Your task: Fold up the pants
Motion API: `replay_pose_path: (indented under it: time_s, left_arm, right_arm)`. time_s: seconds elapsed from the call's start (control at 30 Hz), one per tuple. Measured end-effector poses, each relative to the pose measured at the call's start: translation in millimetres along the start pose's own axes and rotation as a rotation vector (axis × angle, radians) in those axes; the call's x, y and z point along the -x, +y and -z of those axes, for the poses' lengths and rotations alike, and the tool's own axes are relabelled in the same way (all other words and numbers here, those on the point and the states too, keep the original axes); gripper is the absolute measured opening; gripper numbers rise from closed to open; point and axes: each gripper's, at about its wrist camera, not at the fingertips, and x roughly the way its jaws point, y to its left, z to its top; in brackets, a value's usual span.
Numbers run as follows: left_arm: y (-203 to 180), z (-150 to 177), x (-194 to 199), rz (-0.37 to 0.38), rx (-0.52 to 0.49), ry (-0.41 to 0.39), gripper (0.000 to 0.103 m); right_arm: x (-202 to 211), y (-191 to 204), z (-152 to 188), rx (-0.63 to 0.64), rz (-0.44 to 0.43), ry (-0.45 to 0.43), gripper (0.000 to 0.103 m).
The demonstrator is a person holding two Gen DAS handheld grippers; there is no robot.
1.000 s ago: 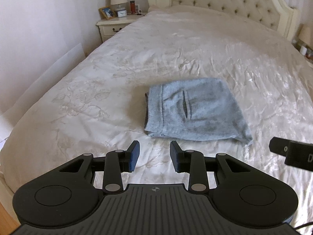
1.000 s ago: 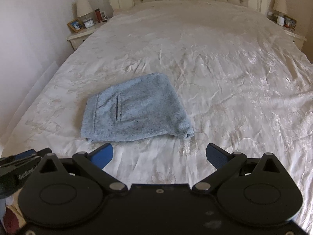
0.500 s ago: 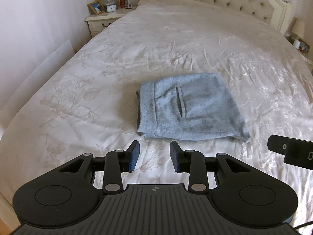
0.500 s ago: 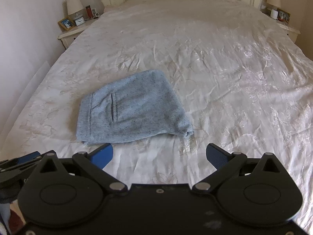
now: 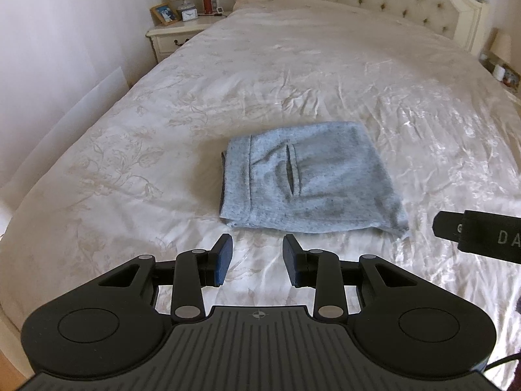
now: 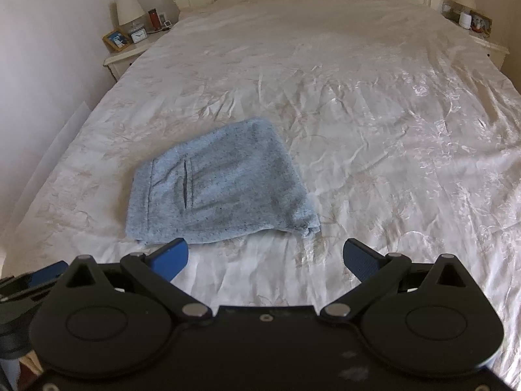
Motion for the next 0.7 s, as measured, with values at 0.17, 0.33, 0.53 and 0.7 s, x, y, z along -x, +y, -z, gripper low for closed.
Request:
replay_pose_path:
  time_s: [0.17, 0.33, 0.53, 0.7]
  left_arm:
    - [-6, 2, 5, 0.002, 0.023, 0.008, 0.033]
    - [-12, 6, 8, -0.002, 0.032, 0.012, 0.033]
    - [-16, 7, 11, 0.008, 0.049, 0.018, 0.033]
    - [-17, 10, 15, 0.0, 0.068, 0.006, 0.033]
  right_arm:
    - [2, -5, 0, 0.002, -0.014, -0.003, 0.103]
    - [5, -10, 0, -0.002, -0.018, -0.011, 0.103]
    - [8, -13, 0, 0.0, -0.021, -0.014, 0.103]
    - [9, -12, 0, 0.005, -0.024, -0.014, 0.103]
